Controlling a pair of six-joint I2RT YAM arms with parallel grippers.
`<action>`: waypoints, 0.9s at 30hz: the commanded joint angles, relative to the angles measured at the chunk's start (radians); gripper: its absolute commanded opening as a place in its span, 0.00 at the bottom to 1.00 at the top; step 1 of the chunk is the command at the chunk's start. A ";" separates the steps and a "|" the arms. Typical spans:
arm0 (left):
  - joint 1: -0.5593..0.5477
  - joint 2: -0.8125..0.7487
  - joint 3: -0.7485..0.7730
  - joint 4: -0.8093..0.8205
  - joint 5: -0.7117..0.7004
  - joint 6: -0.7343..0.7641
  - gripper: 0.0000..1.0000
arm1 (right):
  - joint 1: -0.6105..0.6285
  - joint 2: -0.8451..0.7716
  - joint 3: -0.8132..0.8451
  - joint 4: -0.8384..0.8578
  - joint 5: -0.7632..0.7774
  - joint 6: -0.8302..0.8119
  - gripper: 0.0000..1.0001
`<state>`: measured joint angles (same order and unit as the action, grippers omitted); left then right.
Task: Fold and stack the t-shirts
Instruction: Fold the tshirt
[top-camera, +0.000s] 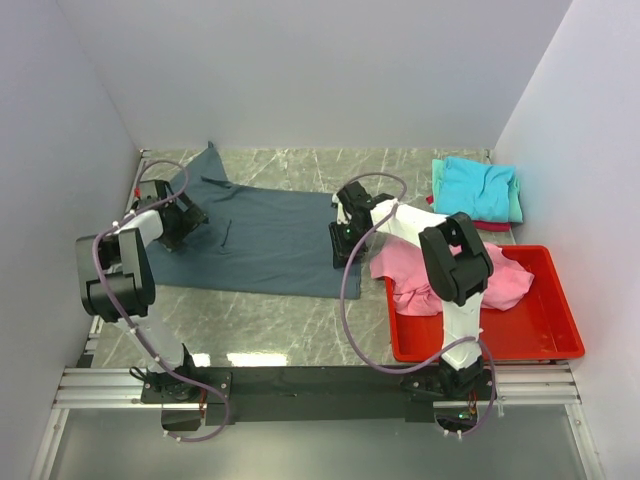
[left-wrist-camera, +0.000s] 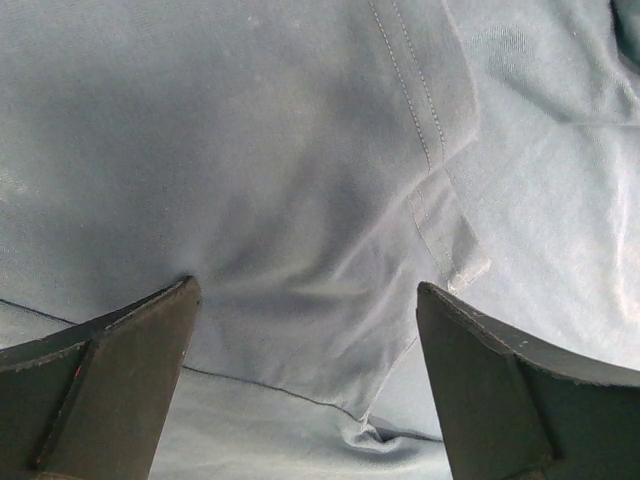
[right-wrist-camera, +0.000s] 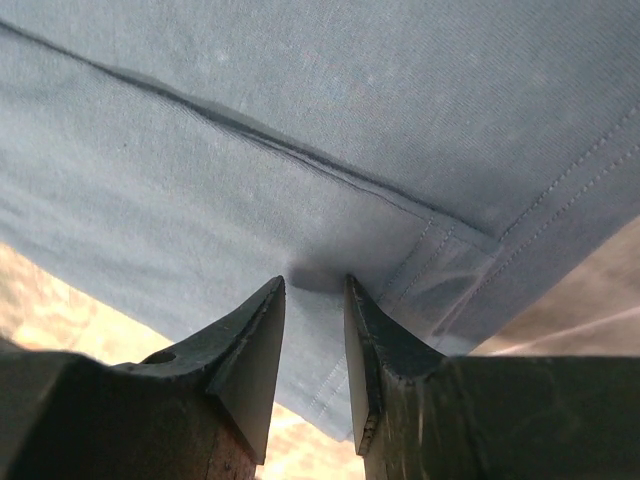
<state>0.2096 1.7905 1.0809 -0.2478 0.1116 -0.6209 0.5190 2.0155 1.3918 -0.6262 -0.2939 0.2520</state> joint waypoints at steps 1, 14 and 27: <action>0.020 0.010 -0.084 -0.156 -0.061 0.023 0.99 | 0.026 0.039 -0.105 -0.171 0.039 -0.011 0.38; 0.027 -0.075 -0.197 -0.222 -0.107 -0.002 0.99 | 0.062 0.000 -0.157 -0.228 0.006 -0.011 0.38; 0.028 -0.181 -0.239 -0.268 -0.107 -0.014 0.99 | 0.090 -0.056 -0.206 -0.251 -0.016 -0.019 0.38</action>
<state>0.2245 1.5963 0.8810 -0.3241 0.0555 -0.6334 0.5964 1.9408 1.2446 -0.7792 -0.4290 0.2695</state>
